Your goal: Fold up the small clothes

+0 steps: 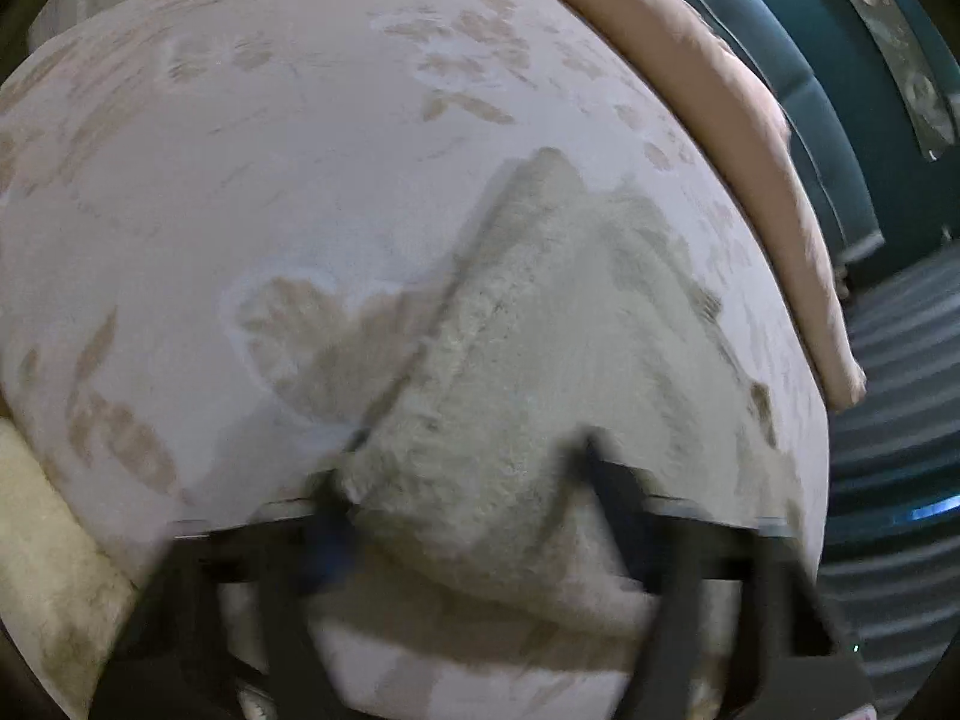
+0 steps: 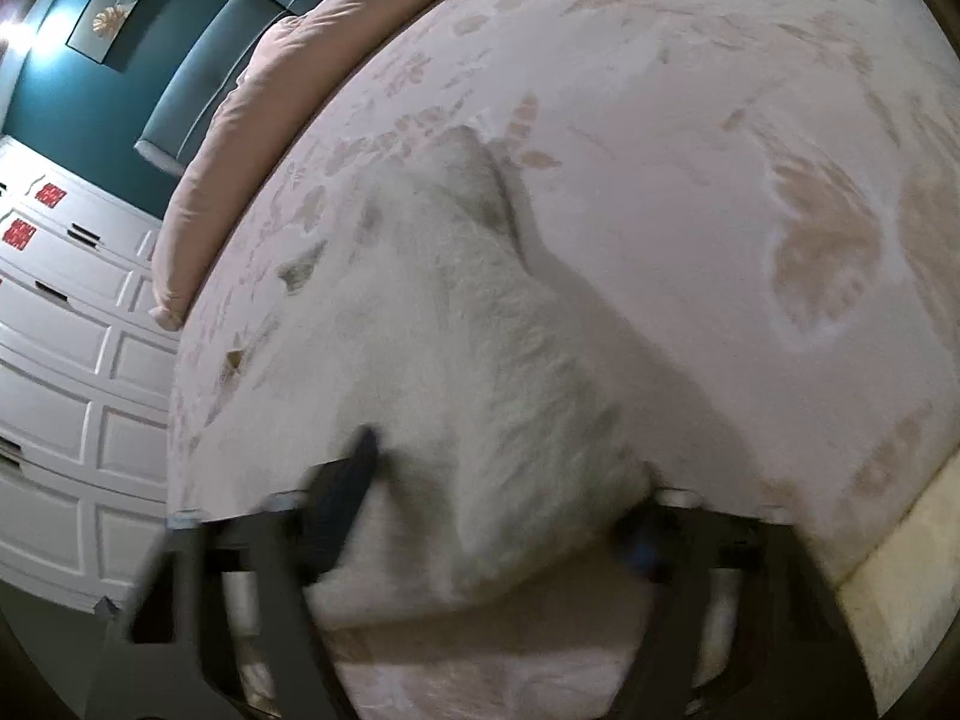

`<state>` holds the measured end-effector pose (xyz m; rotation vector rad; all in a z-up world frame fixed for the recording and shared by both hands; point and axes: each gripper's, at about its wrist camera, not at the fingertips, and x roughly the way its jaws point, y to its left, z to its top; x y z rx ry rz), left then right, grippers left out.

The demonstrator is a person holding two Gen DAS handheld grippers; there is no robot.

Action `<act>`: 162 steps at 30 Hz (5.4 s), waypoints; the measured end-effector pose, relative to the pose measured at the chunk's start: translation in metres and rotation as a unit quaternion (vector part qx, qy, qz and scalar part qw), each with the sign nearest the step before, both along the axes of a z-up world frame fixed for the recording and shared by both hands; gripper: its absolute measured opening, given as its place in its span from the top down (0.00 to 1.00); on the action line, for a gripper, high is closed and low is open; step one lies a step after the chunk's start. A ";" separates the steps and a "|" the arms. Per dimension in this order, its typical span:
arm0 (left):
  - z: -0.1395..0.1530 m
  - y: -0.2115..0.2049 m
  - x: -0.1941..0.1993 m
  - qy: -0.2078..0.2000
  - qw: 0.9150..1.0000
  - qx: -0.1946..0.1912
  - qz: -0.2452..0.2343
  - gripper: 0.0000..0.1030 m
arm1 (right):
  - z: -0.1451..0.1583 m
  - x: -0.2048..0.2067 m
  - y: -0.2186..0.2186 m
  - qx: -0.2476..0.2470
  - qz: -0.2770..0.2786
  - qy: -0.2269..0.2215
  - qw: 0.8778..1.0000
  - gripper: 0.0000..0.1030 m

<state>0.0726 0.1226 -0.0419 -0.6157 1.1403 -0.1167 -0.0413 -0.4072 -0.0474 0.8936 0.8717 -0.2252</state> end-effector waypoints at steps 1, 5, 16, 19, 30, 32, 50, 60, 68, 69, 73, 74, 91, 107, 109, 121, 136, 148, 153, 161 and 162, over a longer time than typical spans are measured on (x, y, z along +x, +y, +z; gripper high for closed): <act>0.004 -0.001 0.001 0.001 1.000 0.001 -0.015 0.78 | 0.003 0.000 -0.001 0.003 0.003 -0.003 1.000 0.78; 0.031 0.006 -0.016 -0.024 0.999 0.003 -0.043 0.89 | 0.034 -0.018 -0.001 -0.004 0.021 -0.029 0.999 0.82; 0.012 0.034 -0.122 0.059 0.994 0.018 -0.092 0.88 | 0.007 -0.127 0.018 -0.054 0.086 0.090 0.991 0.79; 0.017 0.028 -0.127 0.049 0.994 0.038 -0.092 0.85 | 0.019 -0.130 0.019 -0.086 0.080 0.097 0.988 0.63; 0.092 -0.024 -0.048 -0.123 0.975 0.138 -0.123 0.26 | 0.078 -0.059 -0.001 -0.186 0.050 -0.010 0.981 0.31; 0.076 -0.038 -0.024 -0.111 0.976 0.137 -0.131 0.26 | 0.066 -0.030 -0.001 -0.188 0.063 -0.007 0.980 0.31; 0.053 -0.059 0.034 -0.102 0.979 0.122 -0.124 0.93 | 0.064 0.009 -0.012 -0.189 0.056 -0.071 0.978 0.93; -0.006 -0.067 0.050 -0.043 0.978 0.153 -0.131 0.88 | -0.003 0.033 -0.019 -0.175 0.065 0.044 0.981 0.86; 0.057 -0.065 0.000 -0.111 0.967 0.182 -0.140 0.81 | 0.060 -0.018 0.010 -0.178 0.029 -0.027 0.983 0.70; 0.062 -0.070 -0.010 -0.115 0.966 0.178 -0.148 0.80 | 0.065 -0.021 0.028 -0.180 0.052 -0.035 0.982 0.70; 0.058 -0.115 -0.060 -0.102 0.961 0.135 -0.219 0.79 | 0.062 -0.020 0.126 -0.174 0.183 -0.047 0.967 0.70; 0.053 -0.124 -0.068 -0.095 0.959 0.129 -0.233 0.79 | 0.055 -0.020 0.157 -0.171 0.227 -0.044 0.958 0.70; 0.006 -0.077 -0.103 -0.031 0.967 0.145 -0.209 0.78 | 0.010 -0.106 0.039 -0.175 0.089 0.115 0.974 0.92; 0.005 -0.083 -0.105 -0.023 0.965 0.160 -0.205 0.75 | 0.018 -0.103 0.062 -0.242 0.106 0.147 0.953 0.75; 0.005 -0.085 -0.105 -0.024 0.965 0.164 -0.205 0.73 | -0.003 -0.091 0.059 -0.234 0.117 0.171 0.950 0.75; 0.005 -0.093 -0.111 -0.033 0.962 0.173 -0.211 0.61 | -0.004 -0.085 0.068 -0.204 0.121 0.171 0.956 0.70; 0.048 -0.034 -0.098 -0.053 0.986 0.128 -0.091 0.37 | 0.047 -0.015 0.188 -0.199 0.260 0.072 0.942 0.68; -0.005 0.009 -0.050 0.010 0.997 0.054 -0.047 0.37 | 0.011 0.044 0.243 -0.225 0.307 0.110 0.918 0.63; -0.014 0.000 -0.040 0.000 0.998 0.044 -0.048 0.26 | 0.009 0.044 0.243 -0.233 0.310 0.106 0.916 0.61; 0.006 -0.018 -0.042 -0.027 0.995 0.035 -0.092 0.79 | 0.011 0.039 0.238 -0.219 0.303 0.084 0.924 0.59; 0.015 -0.021 -0.045 -0.040 0.994 0.040 -0.096 0.81 | 0.015 0.036 0.236 -0.208 0.300 0.079 0.928 0.57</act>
